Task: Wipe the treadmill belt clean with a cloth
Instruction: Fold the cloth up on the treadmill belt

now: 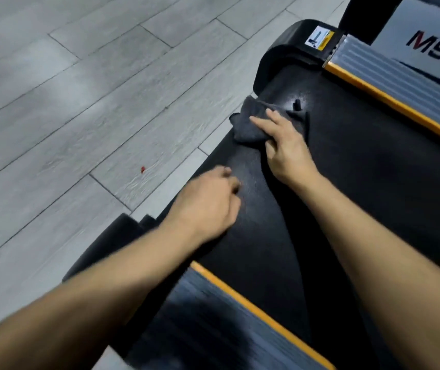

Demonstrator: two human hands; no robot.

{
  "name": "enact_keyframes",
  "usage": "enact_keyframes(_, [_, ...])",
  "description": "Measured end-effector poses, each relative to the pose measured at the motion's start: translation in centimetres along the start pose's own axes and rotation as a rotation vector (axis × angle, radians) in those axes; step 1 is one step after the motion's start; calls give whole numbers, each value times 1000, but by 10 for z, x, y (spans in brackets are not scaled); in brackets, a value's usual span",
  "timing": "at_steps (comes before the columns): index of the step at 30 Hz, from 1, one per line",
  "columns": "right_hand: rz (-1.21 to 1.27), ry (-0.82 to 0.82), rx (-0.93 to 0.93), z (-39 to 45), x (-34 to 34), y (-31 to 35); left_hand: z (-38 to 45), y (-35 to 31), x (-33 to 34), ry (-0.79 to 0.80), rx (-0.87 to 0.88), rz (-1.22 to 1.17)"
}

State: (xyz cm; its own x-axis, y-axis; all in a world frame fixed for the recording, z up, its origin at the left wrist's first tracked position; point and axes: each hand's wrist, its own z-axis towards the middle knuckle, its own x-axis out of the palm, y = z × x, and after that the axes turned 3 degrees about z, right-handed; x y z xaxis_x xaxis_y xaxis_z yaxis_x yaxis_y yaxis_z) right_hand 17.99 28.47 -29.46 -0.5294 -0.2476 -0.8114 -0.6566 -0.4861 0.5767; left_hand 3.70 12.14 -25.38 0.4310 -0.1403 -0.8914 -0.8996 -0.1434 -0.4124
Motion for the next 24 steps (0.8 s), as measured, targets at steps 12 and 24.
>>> enact_keyframes(12, [130, 342, -249, -155, 21, 72, -50, 7, -15, -85, 17, -81])
enact_keyframes(24, [10, 408, -100, -287, -66, 13, -107, -90, 57, 275, 246, 265])
